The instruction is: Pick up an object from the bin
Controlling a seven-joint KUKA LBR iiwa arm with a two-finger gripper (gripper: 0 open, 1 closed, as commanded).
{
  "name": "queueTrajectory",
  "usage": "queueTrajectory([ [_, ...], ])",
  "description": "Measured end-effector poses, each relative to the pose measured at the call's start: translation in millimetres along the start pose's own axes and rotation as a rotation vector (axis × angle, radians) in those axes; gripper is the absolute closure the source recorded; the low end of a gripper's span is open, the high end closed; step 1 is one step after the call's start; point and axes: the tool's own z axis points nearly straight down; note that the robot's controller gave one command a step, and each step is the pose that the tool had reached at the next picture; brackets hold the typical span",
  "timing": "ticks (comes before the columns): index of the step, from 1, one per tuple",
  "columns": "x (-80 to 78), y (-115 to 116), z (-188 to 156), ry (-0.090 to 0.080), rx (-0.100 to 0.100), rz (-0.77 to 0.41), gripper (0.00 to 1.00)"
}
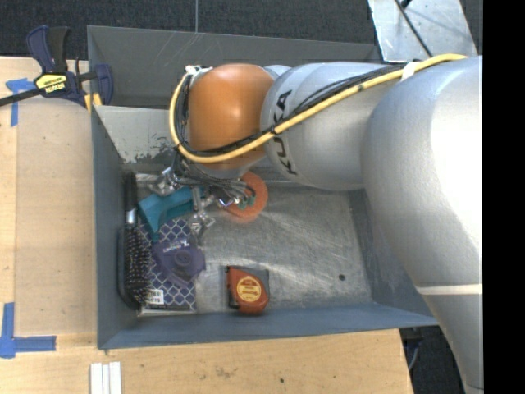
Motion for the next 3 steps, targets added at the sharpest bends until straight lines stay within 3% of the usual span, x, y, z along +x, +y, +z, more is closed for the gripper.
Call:
queueTrajectory([
  [1,-8.5,-0.4,-0.4,-0.03,0.001,0.017,1.0],
  [3,-8.8,-0.5,-0.3,-0.03,0.001,0.017,1.0],
])
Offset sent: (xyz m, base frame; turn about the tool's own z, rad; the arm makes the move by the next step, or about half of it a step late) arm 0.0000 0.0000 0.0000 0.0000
